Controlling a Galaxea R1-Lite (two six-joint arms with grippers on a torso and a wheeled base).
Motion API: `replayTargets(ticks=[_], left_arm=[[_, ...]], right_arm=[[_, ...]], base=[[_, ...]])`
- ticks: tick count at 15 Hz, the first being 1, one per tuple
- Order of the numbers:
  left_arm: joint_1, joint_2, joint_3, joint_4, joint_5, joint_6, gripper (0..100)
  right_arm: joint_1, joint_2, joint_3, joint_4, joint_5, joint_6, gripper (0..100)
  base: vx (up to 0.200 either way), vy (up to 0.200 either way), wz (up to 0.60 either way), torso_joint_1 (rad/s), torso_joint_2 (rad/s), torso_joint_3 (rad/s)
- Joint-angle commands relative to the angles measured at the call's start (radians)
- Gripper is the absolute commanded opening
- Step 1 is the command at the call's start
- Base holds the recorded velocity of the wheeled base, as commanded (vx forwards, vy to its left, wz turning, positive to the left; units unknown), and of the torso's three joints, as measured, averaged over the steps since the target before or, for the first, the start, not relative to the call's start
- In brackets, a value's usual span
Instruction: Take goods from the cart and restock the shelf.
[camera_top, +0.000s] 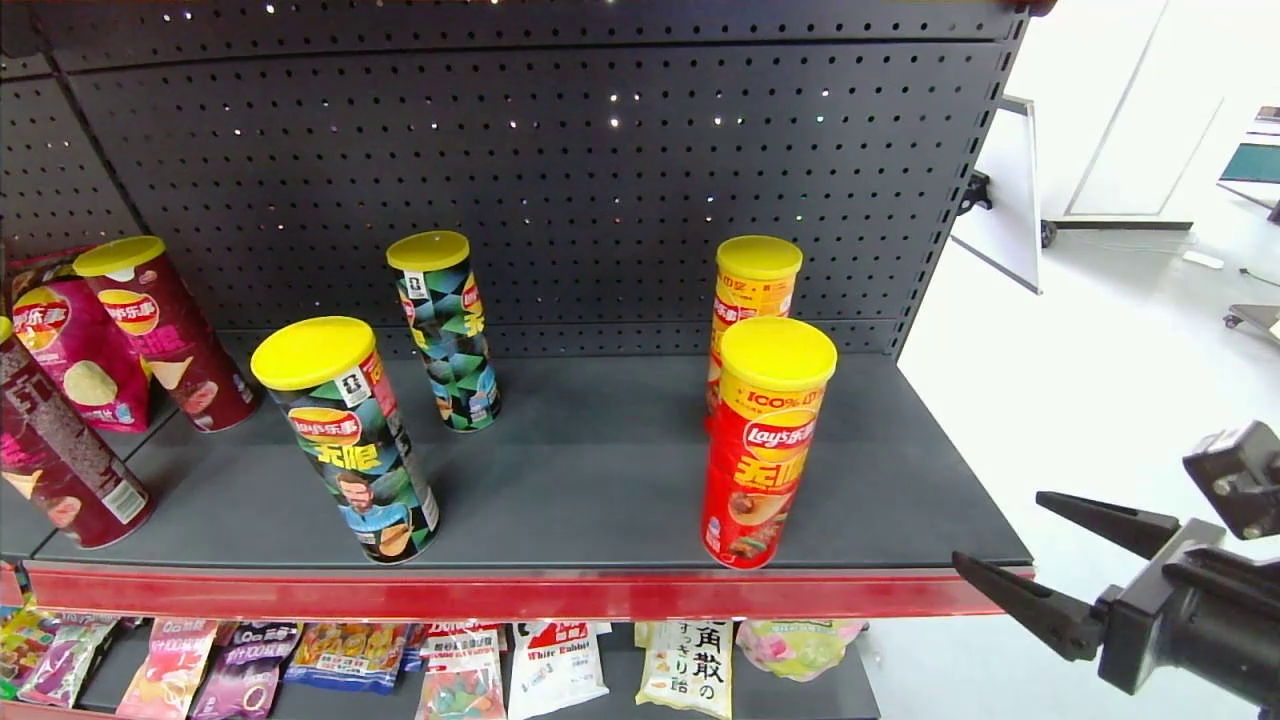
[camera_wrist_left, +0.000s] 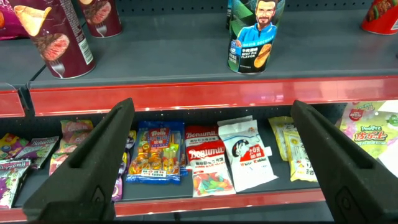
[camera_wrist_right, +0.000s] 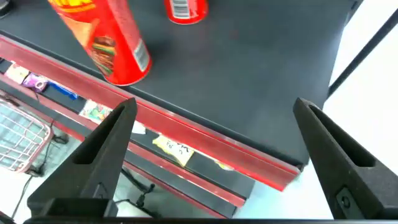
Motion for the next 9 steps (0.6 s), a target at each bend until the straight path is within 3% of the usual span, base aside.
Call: replayTargets(ticks=[1,4,9], left_arm=[[0.000,0.000,-0.001,0.000,0.000,0.000,100],[0.000,0.000,0.001,0.000,0.000,0.000,100],[0.000,0.000,0.001,0.000,0.000,0.000,100]], right_arm=[[0.032,0.063,-0.019,-0.015,-0.002,-0.002,100],[0.041,0.247,-0.106,-0.095,-0.007,-0.021,100],[0.052,0.365,-0.109,-0.129,-0.041,-0.038,100]], base=[[0.000,0.000,0.00,0.000,0.00,0.000],[0.000,0.000,0.00,0.000,0.00,0.000],[0.000,0.000,0.00,0.000,0.00,0.000]])
